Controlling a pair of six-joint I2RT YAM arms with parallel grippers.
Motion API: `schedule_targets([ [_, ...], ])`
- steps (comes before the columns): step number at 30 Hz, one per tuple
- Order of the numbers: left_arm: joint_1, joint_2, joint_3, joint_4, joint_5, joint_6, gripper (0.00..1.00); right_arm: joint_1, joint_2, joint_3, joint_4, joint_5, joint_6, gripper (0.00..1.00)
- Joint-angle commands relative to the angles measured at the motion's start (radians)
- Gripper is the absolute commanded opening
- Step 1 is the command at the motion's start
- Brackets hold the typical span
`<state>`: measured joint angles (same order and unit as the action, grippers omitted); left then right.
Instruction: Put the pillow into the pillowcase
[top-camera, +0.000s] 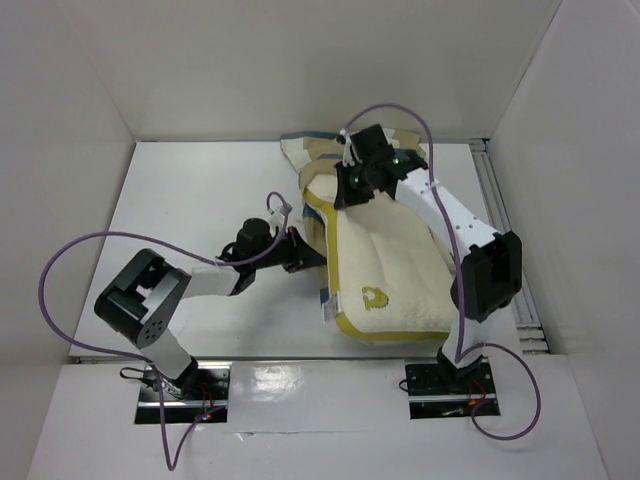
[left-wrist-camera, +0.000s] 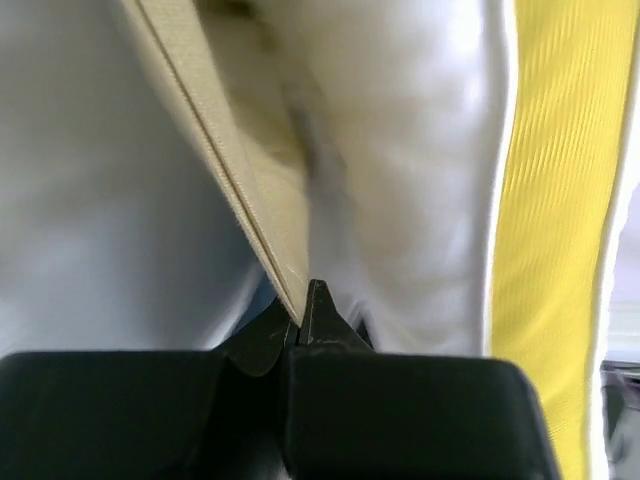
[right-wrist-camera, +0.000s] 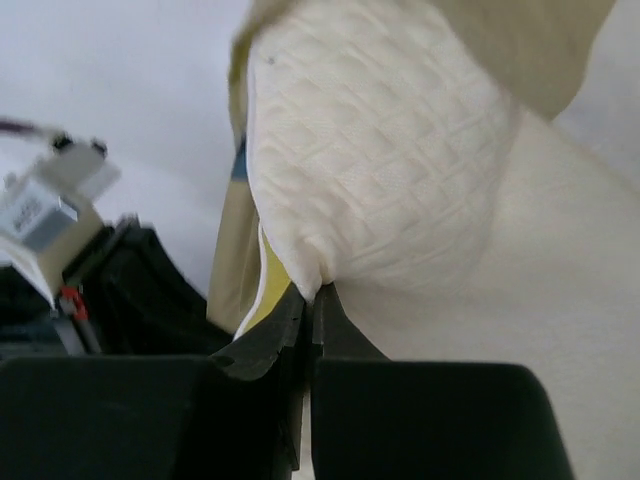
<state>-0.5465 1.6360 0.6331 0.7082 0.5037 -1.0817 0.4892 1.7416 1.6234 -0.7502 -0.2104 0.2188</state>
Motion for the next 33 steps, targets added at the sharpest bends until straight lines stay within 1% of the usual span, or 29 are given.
schedule_targets([
  [1,0.01,-0.111,0.094,0.091,0.14,-0.052,0.0,-0.005,0.025,0.341,0.034,0.152,-0.041,0.0],
  [2,0.01,-0.135,0.112,0.091,0.154,-0.052,0.0,0.012,0.047,0.395,-0.013,0.164,-0.041,0.0],
  [3,0.01,-0.19,0.128,0.048,0.154,-0.052,0.0,0.028,0.094,0.447,-0.03,0.173,-0.055,0.0],
  [4,0.0,-0.218,0.128,0.027,0.154,-0.025,0.0,0.061,0.116,0.437,-0.031,0.174,-0.055,0.0],
  [5,0.0,-0.244,0.119,0.007,0.154,-0.014,0.0,0.078,0.133,0.397,-0.015,0.174,-0.055,0.0],
  [6,0.0,-0.292,0.062,0.007,0.144,-0.001,0.0,0.089,0.166,0.268,0.017,0.117,-0.042,0.0],
  [7,-0.009,-0.312,0.022,0.007,0.144,-0.001,0.0,0.098,0.189,0.206,0.055,0.097,-0.033,0.0],
  [8,-0.009,-0.33,-0.022,0.007,0.144,0.008,0.0,0.098,0.215,0.157,0.108,0.097,-0.019,0.0],
  [9,-0.009,-0.346,-0.117,0.007,0.144,0.008,0.0,0.098,0.245,0.118,0.13,0.086,-0.006,0.0],
  [10,-0.009,-0.37,-0.162,0.042,0.154,-0.003,0.0,0.098,0.292,0.069,0.147,0.072,0.019,0.0],
  [12,-0.009,-0.395,-0.263,0.062,0.164,-0.023,0.0,0.089,0.323,0.041,0.208,0.042,0.03,0.0],
  [13,-0.009,-0.409,-0.283,0.062,0.164,-0.023,0.0,0.089,0.347,0.052,0.218,0.042,0.045,0.0],
  [15,0.0,-0.455,-0.293,0.013,0.164,-0.001,0.0,0.089,0.372,0.108,0.193,0.042,0.054,0.0],
  [16,0.0,-0.465,-0.279,-0.01,0.164,0.008,0.0,0.089,0.383,0.181,0.181,0.06,0.054,0.0],
  [18,0.011,-0.476,-0.238,-0.065,0.174,0.04,0.0,0.089,0.383,0.277,0.137,0.089,0.065,0.0],
  [19,0.022,-0.476,-0.18,-0.082,0.189,0.049,0.0,0.089,0.383,0.33,0.118,0.107,0.065,0.0],
  [20,0.034,-0.476,-0.147,-0.091,0.199,0.049,0.0,0.077,0.374,0.442,0.101,0.136,0.076,0.0],
  [22,0.048,-0.467,-0.083,-0.092,0.24,0.049,0.0,0.065,0.352,0.548,0.058,0.176,0.076,0.0],
  [23,0.048,-0.467,0.007,-0.117,0.249,0.049,0.0,0.065,0.319,0.638,0.058,0.216,0.086,0.0],
  [25,0.022,-0.49,0.025,-0.128,0.249,0.058,0.0,0.065,0.293,0.639,0.074,0.217,0.096,0.0],
  [27,-0.013,-0.514,0.013,-0.162,0.224,0.068,0.0,0.078,0.271,0.568,0.13,0.217,0.096,0.0],
  [28,-0.047,-0.539,-0.046,-0.171,0.211,0.078,0.0,0.089,0.271,0.467,0.149,0.227,0.096,0.0],
  [29,-0.059,-0.539,-0.09,-0.155,0.2,0.056,0.0,0.104,0.271,0.411,0.187,0.227,0.105,0.0],
  [30,-0.059,-0.554,-0.137,-0.124,0.2,0.033,0.0,0.104,0.282,0.348,0.211,0.197,0.105,0.0],
  [31,-0.07,-0.567,-0.233,-0.057,0.2,-0.013,0.0,0.13,0.306,0.229,0.253,0.15,0.117,0.0],
  [33,-0.07,-0.596,-0.315,-0.041,0.21,-0.041,0.0,0.155,0.315,0.118,0.296,0.135,0.139,0.0],
])
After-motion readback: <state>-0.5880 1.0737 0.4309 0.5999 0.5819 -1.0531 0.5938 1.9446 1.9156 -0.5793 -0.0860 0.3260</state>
